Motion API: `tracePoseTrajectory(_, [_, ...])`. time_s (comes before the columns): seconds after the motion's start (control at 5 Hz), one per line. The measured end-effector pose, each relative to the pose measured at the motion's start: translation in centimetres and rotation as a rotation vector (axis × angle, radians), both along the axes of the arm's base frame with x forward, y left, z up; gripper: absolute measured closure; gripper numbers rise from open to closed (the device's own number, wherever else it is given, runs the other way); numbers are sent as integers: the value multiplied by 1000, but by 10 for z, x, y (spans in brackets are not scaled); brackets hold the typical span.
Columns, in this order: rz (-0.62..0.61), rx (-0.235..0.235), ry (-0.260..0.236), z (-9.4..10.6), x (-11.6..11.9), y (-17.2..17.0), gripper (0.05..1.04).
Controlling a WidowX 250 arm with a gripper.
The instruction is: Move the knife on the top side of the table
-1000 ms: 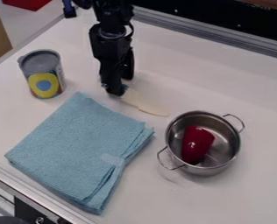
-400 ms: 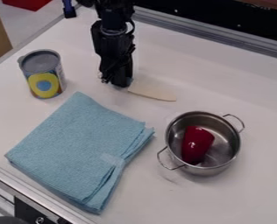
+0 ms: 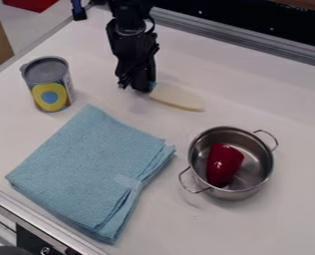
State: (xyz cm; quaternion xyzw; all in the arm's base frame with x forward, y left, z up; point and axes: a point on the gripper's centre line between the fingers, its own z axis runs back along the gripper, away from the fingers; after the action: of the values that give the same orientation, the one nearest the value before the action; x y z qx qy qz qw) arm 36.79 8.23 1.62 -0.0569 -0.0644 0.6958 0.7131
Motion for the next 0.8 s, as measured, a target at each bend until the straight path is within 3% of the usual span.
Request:
tracePoseTrajectory(0.2, [-9, -47, -30, 15, 15, -11, 860])
tracePoseTrajectory(0.4, [-21, -52, -72, 25, 29, -27, 860])
tracePoseTrajectory(0.6, [-46, -85, -78, 31, 40, -42, 860])
tracePoseTrajectory(0.8, [-155, -71, -78, 31, 42, -56, 860])
